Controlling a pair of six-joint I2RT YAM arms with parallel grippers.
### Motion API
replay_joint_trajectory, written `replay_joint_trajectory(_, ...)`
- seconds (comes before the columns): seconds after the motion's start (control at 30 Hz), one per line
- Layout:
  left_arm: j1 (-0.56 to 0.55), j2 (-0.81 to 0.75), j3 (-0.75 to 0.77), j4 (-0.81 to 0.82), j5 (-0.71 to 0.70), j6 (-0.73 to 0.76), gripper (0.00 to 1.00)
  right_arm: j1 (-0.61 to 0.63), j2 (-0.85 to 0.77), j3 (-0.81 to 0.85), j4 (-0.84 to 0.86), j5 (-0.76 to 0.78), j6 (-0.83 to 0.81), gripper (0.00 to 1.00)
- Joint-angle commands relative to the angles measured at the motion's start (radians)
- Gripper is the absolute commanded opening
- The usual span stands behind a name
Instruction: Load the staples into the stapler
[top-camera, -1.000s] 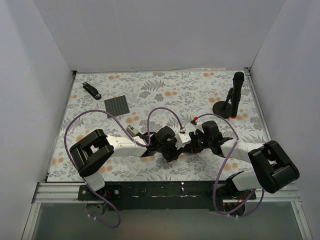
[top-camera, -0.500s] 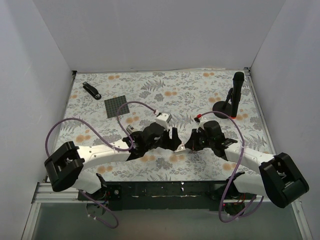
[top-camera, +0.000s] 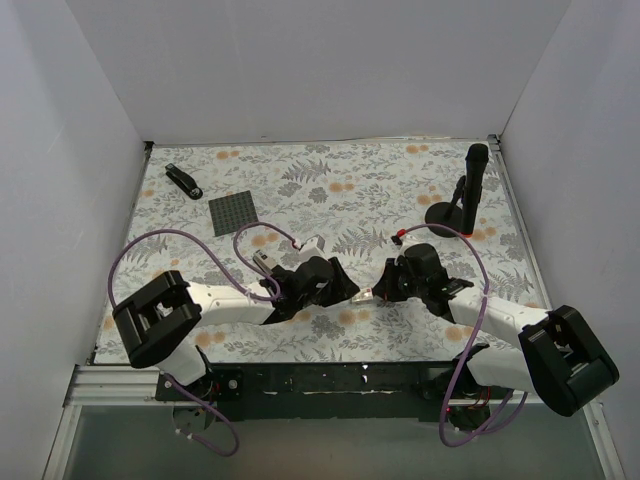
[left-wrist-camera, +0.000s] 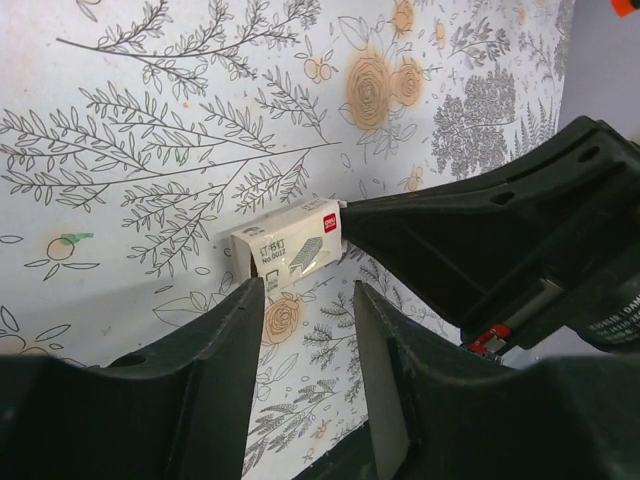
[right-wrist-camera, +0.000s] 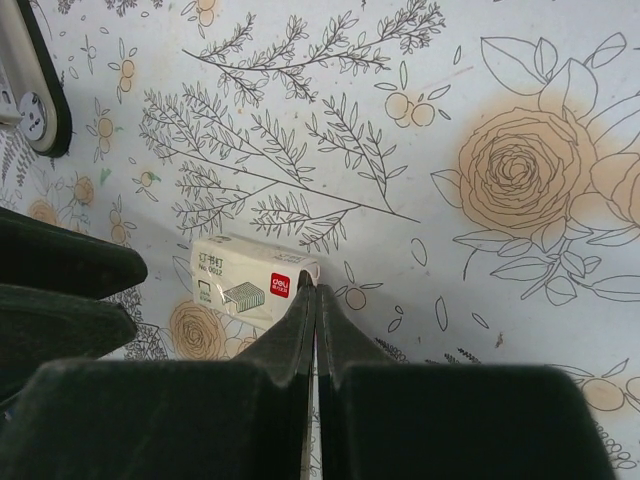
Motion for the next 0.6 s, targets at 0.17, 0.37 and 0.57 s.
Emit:
replay_joint_trajectory(0.17,-0.005,0.061,-0.002,0.050,-0.023,-0.079,0.36,0.013,0.005,-0.019,0.032,0.012,0.021,0.01)
replay_joint_trajectory(0.37,-0.007,0.074,0.005,0.026,-0.025,-0.072,0.36,0.013,0.008,-0.018,0.039,0.005,0.023,0.01)
replay_joint_trajectory(0.57,-0.008,0.117,0.020,0.012,0.003,-0.075,0.36,0.014,0.011,-0.018,0.041,0.000,0.026,0.01)
